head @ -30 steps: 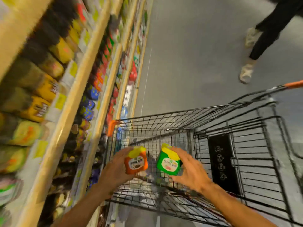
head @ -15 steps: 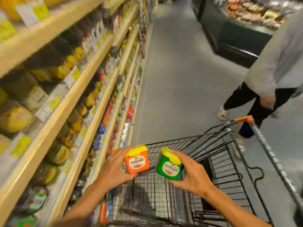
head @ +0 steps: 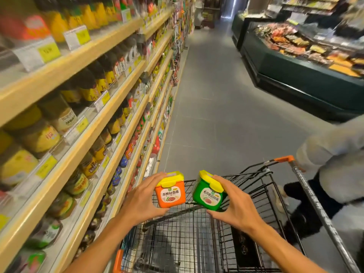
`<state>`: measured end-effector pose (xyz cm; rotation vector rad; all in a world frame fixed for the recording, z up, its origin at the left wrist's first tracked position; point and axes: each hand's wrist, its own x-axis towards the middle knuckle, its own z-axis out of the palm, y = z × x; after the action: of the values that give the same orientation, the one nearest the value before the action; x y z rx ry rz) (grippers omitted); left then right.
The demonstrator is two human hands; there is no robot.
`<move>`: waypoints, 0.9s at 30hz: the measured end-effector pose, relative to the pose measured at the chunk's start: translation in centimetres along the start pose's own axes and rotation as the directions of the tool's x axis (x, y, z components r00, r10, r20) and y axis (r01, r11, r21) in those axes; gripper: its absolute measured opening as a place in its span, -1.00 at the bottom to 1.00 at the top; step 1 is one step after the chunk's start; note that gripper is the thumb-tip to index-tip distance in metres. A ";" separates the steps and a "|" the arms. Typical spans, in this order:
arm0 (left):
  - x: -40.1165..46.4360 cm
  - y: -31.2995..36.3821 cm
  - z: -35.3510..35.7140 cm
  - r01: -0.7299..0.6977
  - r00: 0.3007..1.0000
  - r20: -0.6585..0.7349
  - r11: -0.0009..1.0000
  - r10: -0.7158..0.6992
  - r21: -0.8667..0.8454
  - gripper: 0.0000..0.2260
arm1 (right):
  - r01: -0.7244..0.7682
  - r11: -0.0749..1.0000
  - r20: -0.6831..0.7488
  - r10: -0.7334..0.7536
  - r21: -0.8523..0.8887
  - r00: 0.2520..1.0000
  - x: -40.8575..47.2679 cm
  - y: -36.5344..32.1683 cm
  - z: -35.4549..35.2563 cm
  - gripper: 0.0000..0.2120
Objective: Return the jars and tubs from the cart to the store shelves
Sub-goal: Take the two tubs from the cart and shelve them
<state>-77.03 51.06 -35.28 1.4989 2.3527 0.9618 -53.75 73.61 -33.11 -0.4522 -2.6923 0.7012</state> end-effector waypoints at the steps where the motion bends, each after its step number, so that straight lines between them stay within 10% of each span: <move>1: -0.4 0.3 -0.2 -0.002 1.000 -0.010 1.000 0.002 0.006 -0.09 | 0.024 1.000 -0.004 -0.024 0.001 1.000 0.4 0.1 -0.1 -0.09; 13: -10.0 3.3 -4.7 0.261 0.938 -0.262 0.959 -0.225 0.109 -0.14 | 0.343 0.921 0.102 -0.365 0.182 0.926 5.9 -2.7 2.4 -0.08; 27: -29.5 12.6 -6.1 0.682 0.683 -0.543 0.692 -0.489 0.235 -0.08 | 0.686 0.535 0.125 -0.824 0.493 0.553 5.4 -15.4 7.2 -0.14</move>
<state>-56.72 26.47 -28.07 0.4614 3.2318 0.6746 -64.74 59.87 -29.96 1.0355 -2.5184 1.0403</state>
